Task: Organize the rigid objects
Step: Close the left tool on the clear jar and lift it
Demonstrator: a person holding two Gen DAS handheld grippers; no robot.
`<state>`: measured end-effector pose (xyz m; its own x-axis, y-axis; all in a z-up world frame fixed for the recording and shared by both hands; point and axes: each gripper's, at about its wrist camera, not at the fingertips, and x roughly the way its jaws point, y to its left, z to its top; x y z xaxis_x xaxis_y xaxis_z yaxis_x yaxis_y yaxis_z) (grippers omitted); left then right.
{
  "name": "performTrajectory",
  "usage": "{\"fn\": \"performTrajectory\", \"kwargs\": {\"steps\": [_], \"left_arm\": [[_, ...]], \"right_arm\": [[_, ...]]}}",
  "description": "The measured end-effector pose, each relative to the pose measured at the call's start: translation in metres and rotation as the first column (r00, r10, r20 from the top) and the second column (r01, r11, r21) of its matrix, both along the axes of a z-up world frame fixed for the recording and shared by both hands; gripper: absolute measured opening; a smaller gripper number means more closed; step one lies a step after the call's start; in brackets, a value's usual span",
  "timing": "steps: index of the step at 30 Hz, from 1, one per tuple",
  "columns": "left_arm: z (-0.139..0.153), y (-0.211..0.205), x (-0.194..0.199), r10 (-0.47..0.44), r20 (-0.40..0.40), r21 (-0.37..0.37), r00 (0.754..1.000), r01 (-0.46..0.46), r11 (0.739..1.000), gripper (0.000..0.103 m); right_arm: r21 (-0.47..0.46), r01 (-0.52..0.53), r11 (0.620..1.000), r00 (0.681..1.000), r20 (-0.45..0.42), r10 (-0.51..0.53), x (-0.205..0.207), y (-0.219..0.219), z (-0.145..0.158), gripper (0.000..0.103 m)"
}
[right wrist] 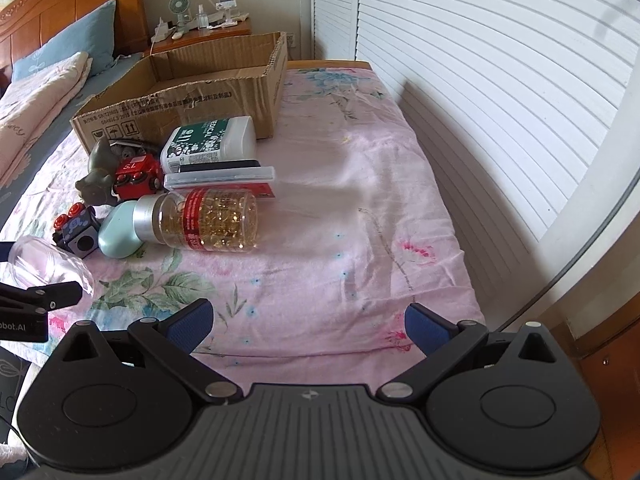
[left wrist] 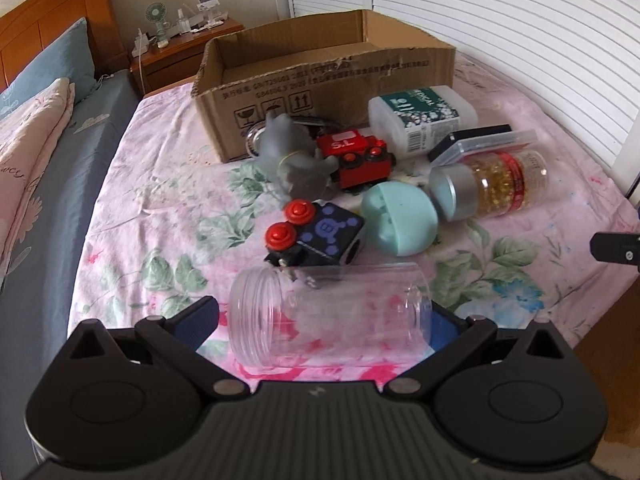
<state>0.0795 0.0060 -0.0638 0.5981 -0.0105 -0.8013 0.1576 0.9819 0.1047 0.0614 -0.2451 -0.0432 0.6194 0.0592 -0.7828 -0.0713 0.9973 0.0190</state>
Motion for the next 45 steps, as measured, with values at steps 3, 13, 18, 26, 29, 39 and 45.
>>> {"fn": "performTrajectory", "kwargs": {"steps": [3,13,18,26,29,39,45], "left_arm": [[-0.006,0.011,0.002,0.010,0.004,-0.038,1.000,-0.010,0.999,0.102],[-0.020,0.024,0.006,0.019,0.008,-0.122,1.000,-0.018,0.992,0.102],[-0.020,0.026,0.007,0.021,0.005,-0.121,1.000,-0.021,0.992,0.103],[-0.020,0.028,-0.005,0.020,0.033,-0.123,0.999,-0.015,0.992,0.102],[-0.013,0.028,-0.012,0.013,0.058,-0.119,0.998,-0.006,0.993,0.102],[-0.008,0.026,-0.008,-0.044,0.070,-0.126,0.997,0.053,0.991,0.090],[-0.007,0.046,-0.001,-0.018,0.066,-0.152,0.998,0.028,0.988,0.090]], "right_arm": [[-0.001,-0.017,1.000,1.000,-0.001,0.017,0.003,0.003,-0.003,0.103],[-0.028,-0.091,0.995,0.996,-0.008,0.091,0.014,0.019,-0.016,0.103],[-0.055,-0.134,0.990,0.991,-0.005,0.134,0.015,0.026,-0.022,0.103],[-0.058,-0.182,0.982,0.983,-0.004,0.182,0.015,0.030,-0.031,0.103],[-0.048,-0.183,0.982,0.983,-0.005,0.183,0.018,0.029,-0.032,0.103],[-0.037,-0.200,0.979,0.980,-0.004,0.200,0.025,0.038,-0.030,0.103],[-0.003,-0.227,0.974,0.974,0.022,0.227,0.030,0.051,-0.013,0.103]]}}
